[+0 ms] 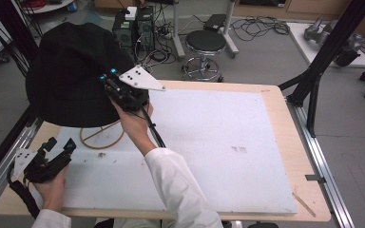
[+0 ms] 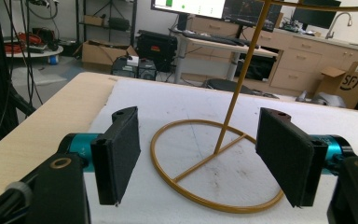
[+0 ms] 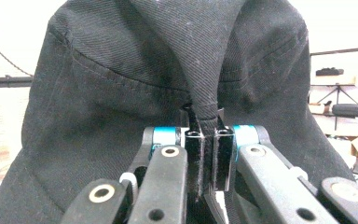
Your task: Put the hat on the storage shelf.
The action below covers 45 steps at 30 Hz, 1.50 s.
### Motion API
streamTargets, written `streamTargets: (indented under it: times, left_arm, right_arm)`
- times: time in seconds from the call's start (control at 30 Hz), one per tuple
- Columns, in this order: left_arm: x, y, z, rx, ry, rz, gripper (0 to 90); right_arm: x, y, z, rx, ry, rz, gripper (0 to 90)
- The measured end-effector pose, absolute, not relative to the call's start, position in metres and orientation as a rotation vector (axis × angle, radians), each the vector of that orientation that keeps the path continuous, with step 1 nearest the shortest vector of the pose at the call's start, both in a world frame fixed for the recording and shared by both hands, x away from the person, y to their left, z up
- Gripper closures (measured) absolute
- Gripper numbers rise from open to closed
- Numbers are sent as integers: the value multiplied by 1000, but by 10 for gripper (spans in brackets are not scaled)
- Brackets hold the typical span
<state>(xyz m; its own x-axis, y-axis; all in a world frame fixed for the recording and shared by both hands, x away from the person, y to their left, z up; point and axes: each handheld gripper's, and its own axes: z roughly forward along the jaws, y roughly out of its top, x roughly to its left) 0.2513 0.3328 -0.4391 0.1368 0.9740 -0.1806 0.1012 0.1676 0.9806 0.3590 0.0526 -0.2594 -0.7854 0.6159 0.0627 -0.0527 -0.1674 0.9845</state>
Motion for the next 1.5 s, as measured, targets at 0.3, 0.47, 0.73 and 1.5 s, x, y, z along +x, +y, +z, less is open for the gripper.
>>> streamTargets:
  times: [0.3,0.47,0.73,1.5]
  left_arm:
    - [251,333,-439,1208,1244,930,307]
    - [251,333,-439,1210,1242,930,307]
    - [252,334,-440,1209,1243,927,308]
    - [253,333,-440,1223,1238,928,307]
  right_arm:
    - [362,70,-258,606,1684,1984,873]
    - [366,81,-267,612,1724,1952,872]
    - [368,88,-273,614,1757,1922,869]
    - [373,84,-309,687,1809,1902,864]
